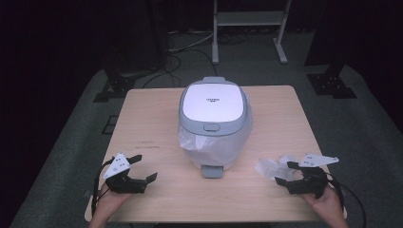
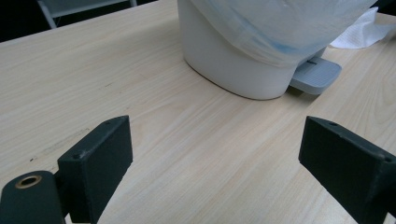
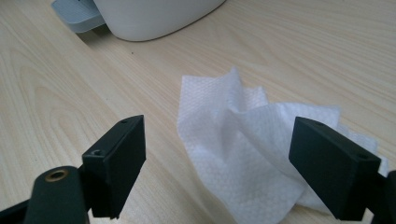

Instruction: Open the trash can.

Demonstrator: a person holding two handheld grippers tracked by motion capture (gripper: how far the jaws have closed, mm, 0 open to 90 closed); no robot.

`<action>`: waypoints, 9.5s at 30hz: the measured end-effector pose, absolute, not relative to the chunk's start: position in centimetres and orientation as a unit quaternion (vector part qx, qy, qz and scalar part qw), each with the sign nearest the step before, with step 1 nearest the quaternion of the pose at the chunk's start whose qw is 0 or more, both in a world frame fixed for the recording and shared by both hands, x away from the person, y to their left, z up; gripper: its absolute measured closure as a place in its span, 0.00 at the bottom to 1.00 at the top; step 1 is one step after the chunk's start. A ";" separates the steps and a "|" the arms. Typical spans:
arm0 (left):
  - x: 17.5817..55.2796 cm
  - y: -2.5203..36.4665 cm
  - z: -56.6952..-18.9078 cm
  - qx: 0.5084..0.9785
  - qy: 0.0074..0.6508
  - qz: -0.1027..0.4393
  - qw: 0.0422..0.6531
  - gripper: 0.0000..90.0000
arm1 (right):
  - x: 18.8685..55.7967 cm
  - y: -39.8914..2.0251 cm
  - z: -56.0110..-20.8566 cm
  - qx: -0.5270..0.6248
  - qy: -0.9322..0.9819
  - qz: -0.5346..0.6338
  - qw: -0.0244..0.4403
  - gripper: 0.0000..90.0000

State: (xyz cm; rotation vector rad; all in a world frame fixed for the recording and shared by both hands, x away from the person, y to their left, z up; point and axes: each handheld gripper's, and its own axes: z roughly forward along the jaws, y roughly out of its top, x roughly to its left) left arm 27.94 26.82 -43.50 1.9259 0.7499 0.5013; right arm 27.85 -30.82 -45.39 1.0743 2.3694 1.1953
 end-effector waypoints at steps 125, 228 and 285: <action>33.2 10.0 -21.4 0.909 0.040 0.126 0.394 0.92 | 27.6 -30.9 -44.8 0.364 0.818 0.423 0.142 0.20; 31.3 20.1 -22.2 0.898 0.112 0.149 0.399 0.84 | 29.5 -30.3 -46.0 0.407 0.820 0.380 0.134 0.20; 30.4 25.1 -36.4 0.898 0.179 0.143 0.375 0.51 | 30.3 -30.2 -47.2 0.405 0.837 0.354 0.100 0.87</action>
